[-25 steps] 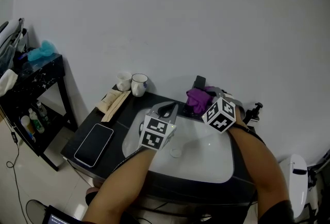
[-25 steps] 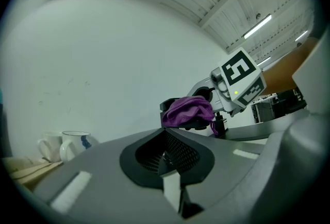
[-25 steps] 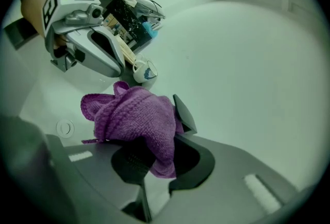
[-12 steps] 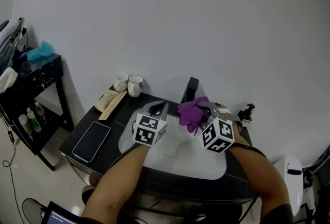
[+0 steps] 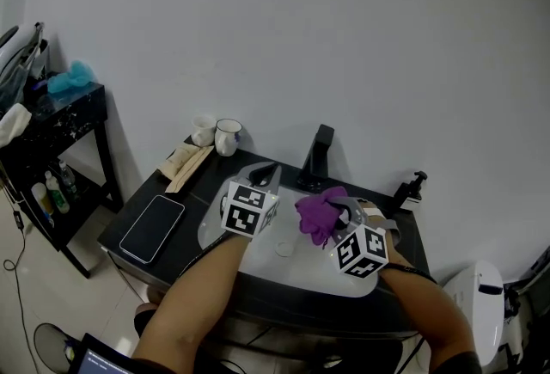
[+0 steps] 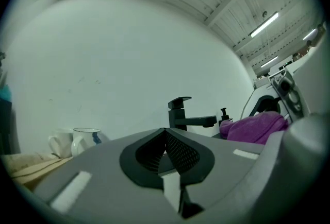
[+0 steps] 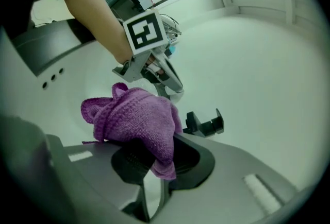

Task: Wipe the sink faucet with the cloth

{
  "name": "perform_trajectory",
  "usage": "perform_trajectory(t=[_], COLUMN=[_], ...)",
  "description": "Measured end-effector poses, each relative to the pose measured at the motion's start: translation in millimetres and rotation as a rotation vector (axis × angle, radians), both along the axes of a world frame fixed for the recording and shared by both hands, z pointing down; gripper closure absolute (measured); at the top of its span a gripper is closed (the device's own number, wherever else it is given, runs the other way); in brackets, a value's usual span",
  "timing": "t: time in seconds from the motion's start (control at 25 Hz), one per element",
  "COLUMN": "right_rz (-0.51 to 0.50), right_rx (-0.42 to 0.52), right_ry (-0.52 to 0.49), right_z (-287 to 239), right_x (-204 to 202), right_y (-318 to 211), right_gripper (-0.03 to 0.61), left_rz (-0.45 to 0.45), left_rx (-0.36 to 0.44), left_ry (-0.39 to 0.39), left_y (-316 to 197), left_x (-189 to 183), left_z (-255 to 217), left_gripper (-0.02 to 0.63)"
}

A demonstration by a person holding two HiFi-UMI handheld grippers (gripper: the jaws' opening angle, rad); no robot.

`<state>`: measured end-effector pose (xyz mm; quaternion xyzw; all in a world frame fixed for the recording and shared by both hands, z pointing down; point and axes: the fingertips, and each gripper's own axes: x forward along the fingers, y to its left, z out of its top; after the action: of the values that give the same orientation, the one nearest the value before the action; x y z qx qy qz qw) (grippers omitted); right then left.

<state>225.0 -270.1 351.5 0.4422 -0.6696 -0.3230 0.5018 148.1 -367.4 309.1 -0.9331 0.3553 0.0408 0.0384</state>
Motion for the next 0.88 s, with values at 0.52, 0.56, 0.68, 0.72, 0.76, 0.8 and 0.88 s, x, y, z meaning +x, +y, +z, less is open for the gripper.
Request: perform_trajectory(t=[0.52,0.56,0.68,0.72,0.76,0.8,0.88], right_rz=[0.13,0.134,0.143,0.147,0.15,0.154,0.158], right_rx=[0.077,0.086,0.098,0.097,0.093,0.088,0.077], right_ry=[-0.067,-0.069,-0.074,-0.076,-0.078,-0.077,-0.07], right_z=[21,20,18,18,19,21,25], right_x=[23,24,27,29,31,33,35], right_y=[-99,-103,-114,-116,-118,-119,-120], right_gripper=[0.514,0.514,0.514,0.514,0.514,0.514,0.514], left_rz=[0.019,0.027,0.042,0.044,0.045,0.046,0.049], left_rx=[-0.029,-0.024,-0.014,-0.014,-0.012,-0.008,-0.007], left_ry=[0.014,0.01,-0.003,-0.009,-0.012,-0.013,-0.012], left_y=[-4,-3,-3,-3,-3,-4,-3], left_x=[3,6,10,11,12,12,13], left_z=[5,4,4,5,5,5,5], left_gripper=[0.595,0.596,0.595,0.595,0.595,0.595,0.595])
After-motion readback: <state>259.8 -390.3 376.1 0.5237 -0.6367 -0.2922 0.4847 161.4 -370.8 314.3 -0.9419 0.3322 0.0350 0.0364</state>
